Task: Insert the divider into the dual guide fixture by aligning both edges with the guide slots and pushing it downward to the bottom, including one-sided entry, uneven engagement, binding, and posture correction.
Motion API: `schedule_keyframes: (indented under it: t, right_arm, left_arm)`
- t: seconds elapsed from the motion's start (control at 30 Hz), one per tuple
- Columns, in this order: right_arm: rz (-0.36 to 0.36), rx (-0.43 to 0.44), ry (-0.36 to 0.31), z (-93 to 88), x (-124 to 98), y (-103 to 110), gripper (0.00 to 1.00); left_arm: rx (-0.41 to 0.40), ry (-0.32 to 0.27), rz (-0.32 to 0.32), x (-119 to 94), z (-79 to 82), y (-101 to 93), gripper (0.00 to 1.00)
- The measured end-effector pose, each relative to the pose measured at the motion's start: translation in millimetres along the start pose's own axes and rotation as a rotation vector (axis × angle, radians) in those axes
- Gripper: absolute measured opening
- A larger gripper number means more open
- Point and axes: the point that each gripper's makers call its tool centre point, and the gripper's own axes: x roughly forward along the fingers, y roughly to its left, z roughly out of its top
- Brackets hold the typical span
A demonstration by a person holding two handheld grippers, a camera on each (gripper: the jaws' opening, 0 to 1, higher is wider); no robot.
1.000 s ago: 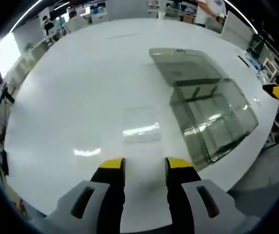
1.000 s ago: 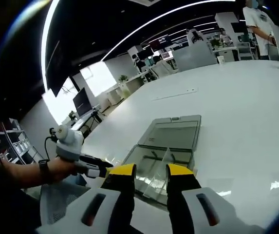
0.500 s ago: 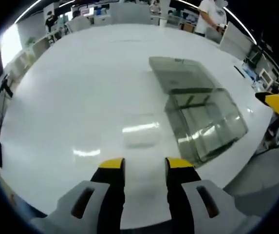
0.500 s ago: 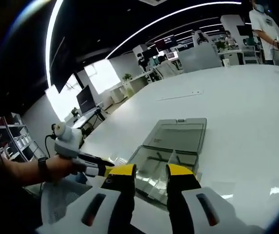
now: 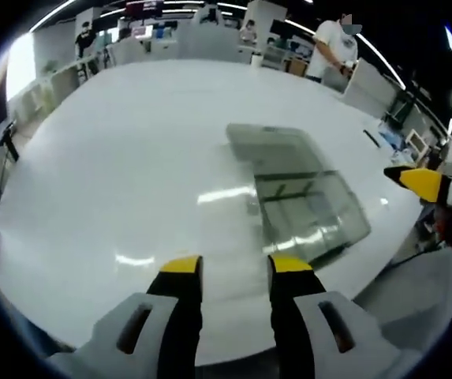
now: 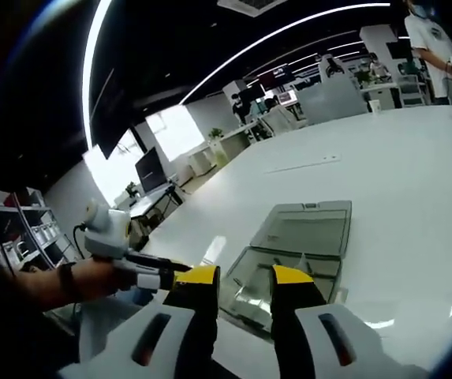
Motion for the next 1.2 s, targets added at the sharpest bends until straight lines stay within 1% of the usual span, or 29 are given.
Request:
schedule_keyframes:
  t: [0.13,0.37,0.47,0.57,0.63,0.73,0.77,0.83,0.9,1.0,1.2]
  right_arm:
    - [0.010,-0.001,0.008,-2.4,1,6,0.21]
    - [0.022,-0.014,0.003,1.5,2,12,0.21]
    - [0.026,-0.018,0.002,1.8,2,15,0.21]
    - [0.033,-0.015,-0.001,2.5,2,17,0.21]
    - [0.038,-0.017,-0.004,2.9,1,19,0.20]
    - [0.052,-0.012,0.002,2.2,1,23,0.19]
    - [0.053,-0.014,0.001,2.3,1,24,0.19]
    - [0.060,-0.011,0.002,2.2,1,26,0.18]
    - [0.065,-0.007,0.003,2.1,2,27,0.18]
    - [0.072,-0.007,0.005,2.1,3,30,0.18]
    - [0.074,0.003,0.002,3.4,2,32,0.17]
  left_arm:
    - [-0.004,-0.033,-0.031,-4,6.8,-8.3,0.31]
    - [0.005,-0.058,-0.068,-9,10.7,-23.1,0.31]
    - [0.018,-0.072,-0.081,-11,11.9,-29.9,0.31]
    - [0.023,-0.099,-0.115,-15,16.9,-39.1,0.31]
    - [0.042,-0.104,-0.126,-17,18.0,-43.4,0.31]
    - [0.026,-0.120,-0.152,-19,21.1,-49.1,0.31]
    - [0.005,-0.119,-0.156,-19,21.2,-50.4,0.31]
    - [0.005,-0.143,-0.186,-21,24.9,-56.8,0.31]
    - [0.003,-0.140,-0.189,-21,24.0,-59.4,0.31]
    - [-0.018,-0.154,-0.225,-22,26.4,-68.8,0.31]
    - [-0.007,-0.193,-0.272,-28,32.2,-84.0,0.31]
